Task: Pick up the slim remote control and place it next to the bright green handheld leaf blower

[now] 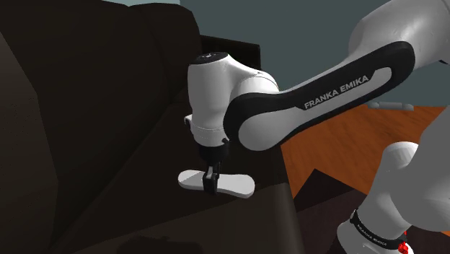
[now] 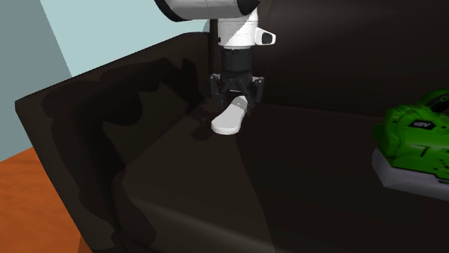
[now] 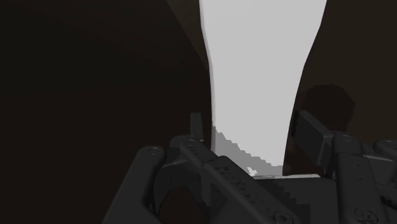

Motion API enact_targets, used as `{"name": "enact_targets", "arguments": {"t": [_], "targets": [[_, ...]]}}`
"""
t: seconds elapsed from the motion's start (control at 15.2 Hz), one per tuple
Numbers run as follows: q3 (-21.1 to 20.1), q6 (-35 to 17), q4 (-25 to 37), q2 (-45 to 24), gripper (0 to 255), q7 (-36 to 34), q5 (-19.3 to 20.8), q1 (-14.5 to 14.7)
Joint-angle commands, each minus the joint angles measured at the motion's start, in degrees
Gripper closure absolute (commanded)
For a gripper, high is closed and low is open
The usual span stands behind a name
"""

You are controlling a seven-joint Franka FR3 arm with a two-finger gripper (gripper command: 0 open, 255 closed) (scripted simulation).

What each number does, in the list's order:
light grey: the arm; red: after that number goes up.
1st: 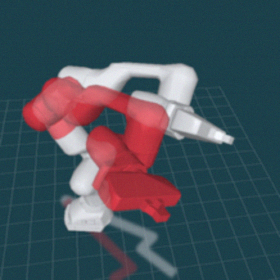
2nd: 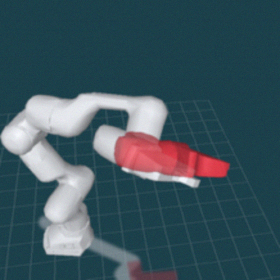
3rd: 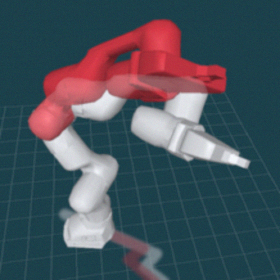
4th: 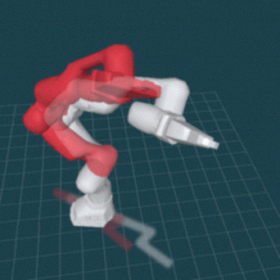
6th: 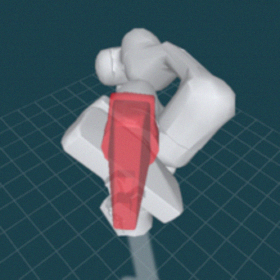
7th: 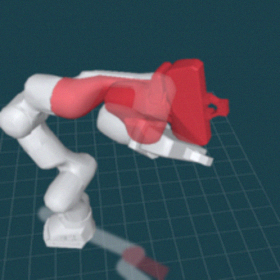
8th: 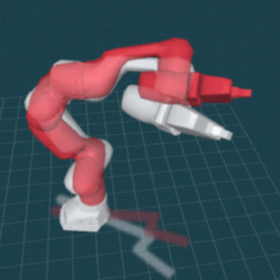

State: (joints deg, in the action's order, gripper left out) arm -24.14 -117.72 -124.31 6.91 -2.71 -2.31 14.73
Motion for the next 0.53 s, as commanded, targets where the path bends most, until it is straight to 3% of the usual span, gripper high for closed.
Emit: {"name": "enact_targets", "arguments": {"t": [0.0, 0.46], "targets": [[0.07, 1.6, 1.21, 0.4, 255, 0.1, -0.14, -0.01], [0.42, 6.98, 5.27, 1.83, 255, 0.55, -0.61, -0.08]]}}
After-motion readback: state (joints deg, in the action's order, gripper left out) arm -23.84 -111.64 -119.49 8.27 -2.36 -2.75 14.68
